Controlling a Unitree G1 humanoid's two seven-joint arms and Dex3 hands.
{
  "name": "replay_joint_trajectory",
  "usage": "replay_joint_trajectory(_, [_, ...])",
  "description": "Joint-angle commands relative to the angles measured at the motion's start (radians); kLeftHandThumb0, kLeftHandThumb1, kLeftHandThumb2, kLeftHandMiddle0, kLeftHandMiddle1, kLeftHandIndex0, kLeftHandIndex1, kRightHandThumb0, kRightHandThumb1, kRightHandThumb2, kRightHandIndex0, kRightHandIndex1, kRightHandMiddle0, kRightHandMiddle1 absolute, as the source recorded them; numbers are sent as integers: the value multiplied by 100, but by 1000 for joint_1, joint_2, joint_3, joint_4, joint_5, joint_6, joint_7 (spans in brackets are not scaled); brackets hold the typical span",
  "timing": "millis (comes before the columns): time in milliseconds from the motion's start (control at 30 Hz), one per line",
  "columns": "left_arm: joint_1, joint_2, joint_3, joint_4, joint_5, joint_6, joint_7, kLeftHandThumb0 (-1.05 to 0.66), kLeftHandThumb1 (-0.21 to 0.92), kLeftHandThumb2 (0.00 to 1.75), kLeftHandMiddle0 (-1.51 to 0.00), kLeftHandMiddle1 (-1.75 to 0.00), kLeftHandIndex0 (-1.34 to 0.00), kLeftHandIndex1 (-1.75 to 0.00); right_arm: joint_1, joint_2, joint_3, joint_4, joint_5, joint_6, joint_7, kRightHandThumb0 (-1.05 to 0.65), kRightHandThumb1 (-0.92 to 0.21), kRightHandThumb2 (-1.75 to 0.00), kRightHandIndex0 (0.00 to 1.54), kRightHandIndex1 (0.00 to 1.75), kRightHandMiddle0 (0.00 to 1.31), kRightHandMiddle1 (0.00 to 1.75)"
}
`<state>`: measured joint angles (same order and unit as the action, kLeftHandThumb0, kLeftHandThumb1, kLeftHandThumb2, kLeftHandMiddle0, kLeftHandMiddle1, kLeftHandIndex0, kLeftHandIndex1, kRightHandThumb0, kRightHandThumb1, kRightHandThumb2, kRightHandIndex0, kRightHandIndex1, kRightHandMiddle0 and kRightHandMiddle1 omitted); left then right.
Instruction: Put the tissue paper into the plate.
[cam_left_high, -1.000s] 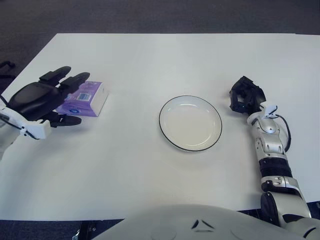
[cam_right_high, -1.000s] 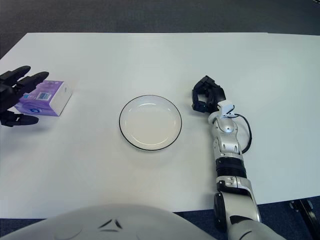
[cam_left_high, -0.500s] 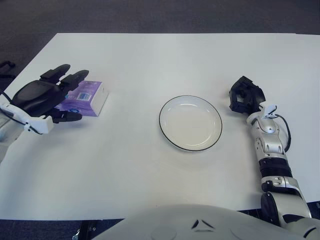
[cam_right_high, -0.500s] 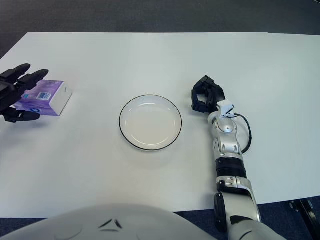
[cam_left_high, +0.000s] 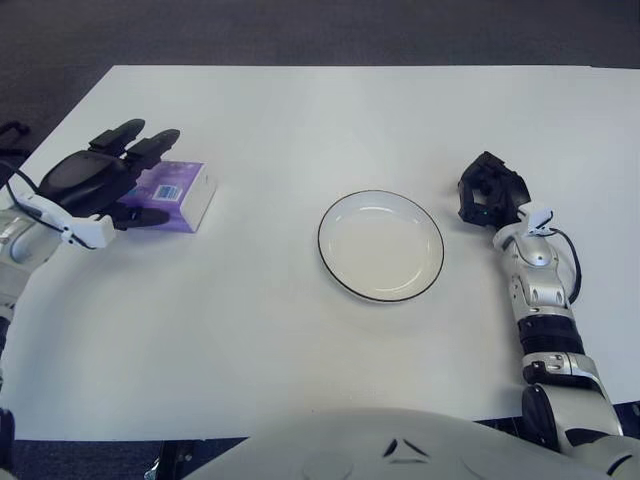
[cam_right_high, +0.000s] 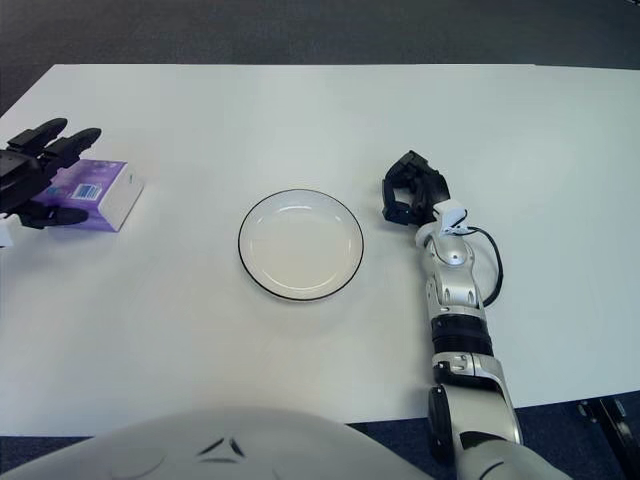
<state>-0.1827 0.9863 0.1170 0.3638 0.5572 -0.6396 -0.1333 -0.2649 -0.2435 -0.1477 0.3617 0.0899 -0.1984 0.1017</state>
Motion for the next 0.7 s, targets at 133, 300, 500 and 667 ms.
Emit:
replay_joint_trajectory(133, [-89,-21,-63,78,20,-12,48,-105,92,47,0,0,0,0,147,74,18,72,0,-10,-4,-45,-43,-118,120,175,53,175])
replay_joint_trajectory(300, [-120,-28,-93,116,12,-30,54,-105,92,43,0,0,0,0,150,75,18,70,2,-17,-2,-45,-43,-118,121,175,53,175])
replay_joint_trajectory(500, [-144,-33,-122,156,-14,-57,31,-105,92,44,0,0,0,0,151,75,19,68,-4,-14,-9,-45,-43,-118,122,175,53,175])
replay_joint_trajectory(667, [-161,-29,-154,182,-27,-75,-11,-105,92,46,0,0,0,0,156,73,21,58,-6,-10,-9,-45,-43,-118,122,175,53,175])
